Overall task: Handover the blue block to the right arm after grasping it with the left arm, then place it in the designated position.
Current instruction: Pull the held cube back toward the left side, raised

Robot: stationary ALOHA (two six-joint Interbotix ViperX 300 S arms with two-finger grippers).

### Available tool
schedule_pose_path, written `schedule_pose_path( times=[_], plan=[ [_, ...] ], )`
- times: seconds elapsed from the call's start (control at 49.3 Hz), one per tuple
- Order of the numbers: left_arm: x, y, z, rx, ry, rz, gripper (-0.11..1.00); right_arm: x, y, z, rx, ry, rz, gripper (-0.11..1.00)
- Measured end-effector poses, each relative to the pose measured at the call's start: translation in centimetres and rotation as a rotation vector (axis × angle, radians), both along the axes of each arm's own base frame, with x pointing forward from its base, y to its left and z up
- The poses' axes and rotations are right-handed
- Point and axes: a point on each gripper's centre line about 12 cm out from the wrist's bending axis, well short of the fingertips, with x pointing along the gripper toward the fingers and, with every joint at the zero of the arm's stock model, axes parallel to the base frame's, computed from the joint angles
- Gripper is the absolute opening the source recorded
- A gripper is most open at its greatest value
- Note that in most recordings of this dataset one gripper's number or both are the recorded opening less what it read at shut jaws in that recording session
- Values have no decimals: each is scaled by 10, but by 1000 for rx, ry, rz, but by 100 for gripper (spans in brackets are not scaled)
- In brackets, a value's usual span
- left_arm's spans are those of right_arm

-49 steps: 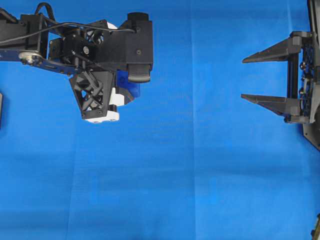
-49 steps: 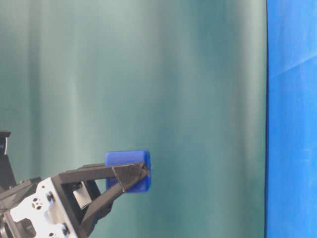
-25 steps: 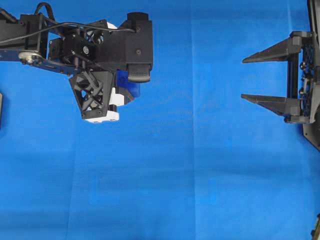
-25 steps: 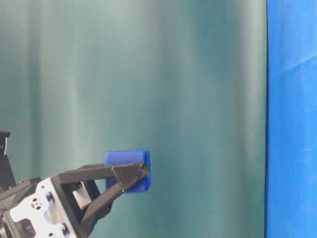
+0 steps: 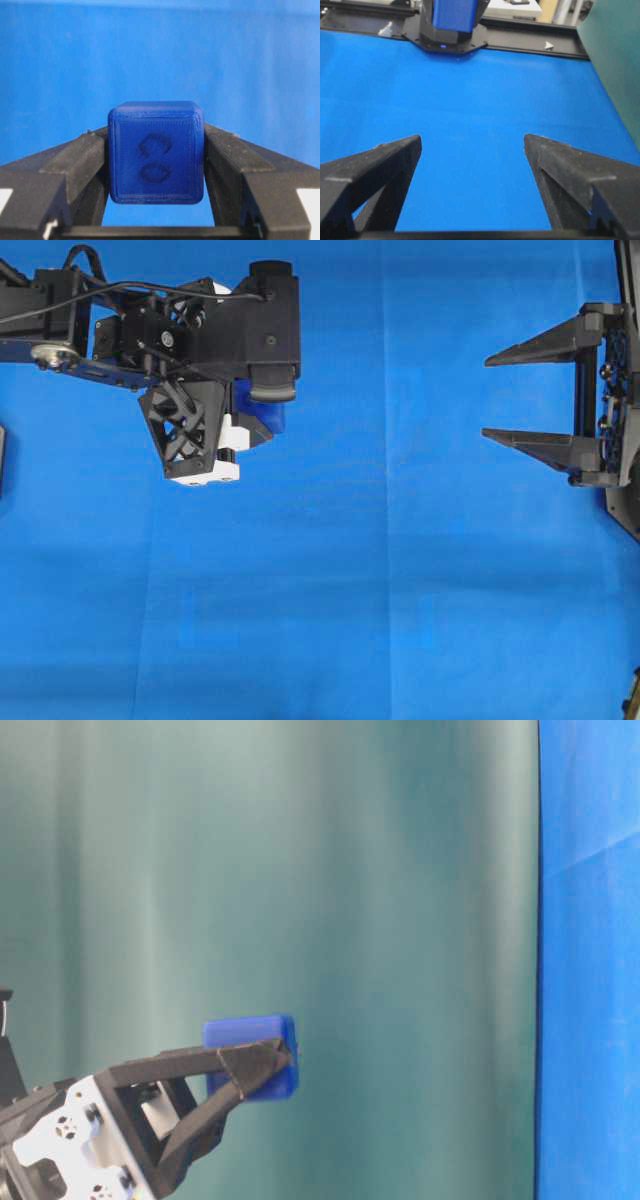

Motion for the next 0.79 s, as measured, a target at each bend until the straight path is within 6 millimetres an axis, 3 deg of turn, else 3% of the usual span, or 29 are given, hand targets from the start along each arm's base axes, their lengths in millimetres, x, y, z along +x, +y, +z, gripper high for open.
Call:
schedule_pose_path(
  times=[0.264,0.568,0.791],
  plan=[
    [-6,-1,-11,4,-204,-5,46,0,0,0,0,0,0,97],
    [-31,-1,-15,11,-518,-9,46,0,0,2,-1,-8,0,97],
    [-45,-2,-8,12,-639,-10,46,0,0,3,-1,-9,0,97]
  ],
)
